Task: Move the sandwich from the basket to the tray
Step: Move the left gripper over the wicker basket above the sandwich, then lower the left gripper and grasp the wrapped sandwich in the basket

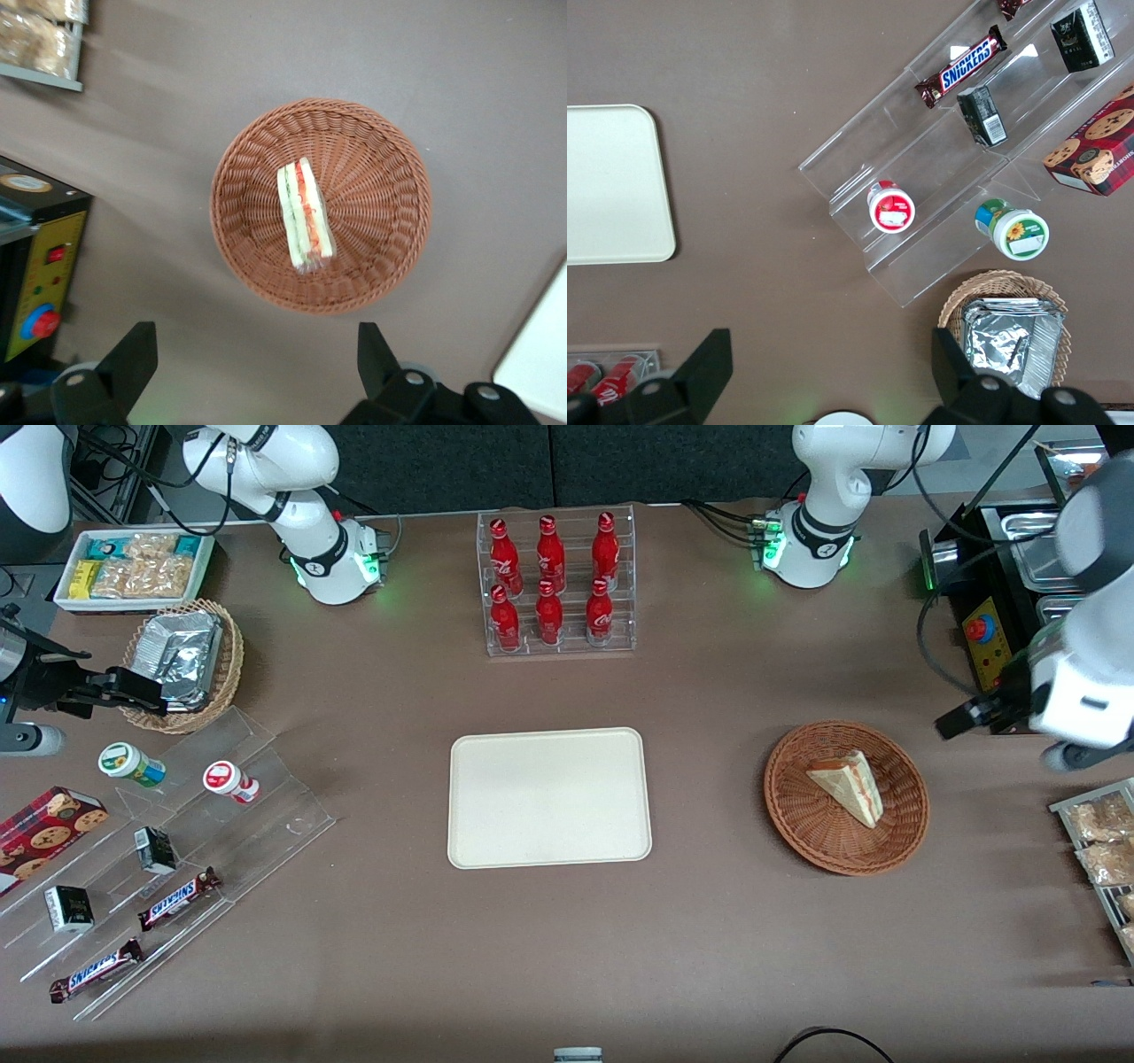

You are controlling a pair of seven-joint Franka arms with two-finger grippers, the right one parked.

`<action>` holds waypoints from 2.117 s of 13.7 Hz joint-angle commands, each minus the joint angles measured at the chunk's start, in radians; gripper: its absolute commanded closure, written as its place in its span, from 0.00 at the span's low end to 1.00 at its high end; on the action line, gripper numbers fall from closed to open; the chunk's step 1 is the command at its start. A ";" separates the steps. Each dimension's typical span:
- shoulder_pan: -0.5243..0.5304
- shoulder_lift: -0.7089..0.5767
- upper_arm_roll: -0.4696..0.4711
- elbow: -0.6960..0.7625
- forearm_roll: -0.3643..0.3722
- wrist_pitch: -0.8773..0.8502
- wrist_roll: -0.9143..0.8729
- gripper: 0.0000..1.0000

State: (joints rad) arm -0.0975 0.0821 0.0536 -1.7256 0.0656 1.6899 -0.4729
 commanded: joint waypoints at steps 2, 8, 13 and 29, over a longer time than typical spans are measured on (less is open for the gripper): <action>0.004 0.019 -0.001 -0.149 -0.027 0.117 -0.035 0.00; 0.038 0.142 -0.001 -0.236 -0.130 0.313 -0.076 0.00; 0.035 0.241 -0.003 -0.270 -0.130 0.465 -0.130 0.00; 0.010 0.177 -0.009 -0.304 -0.119 0.454 -0.155 0.96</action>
State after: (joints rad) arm -0.0769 0.3215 0.0432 -2.0932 -0.0529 2.2785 -0.6075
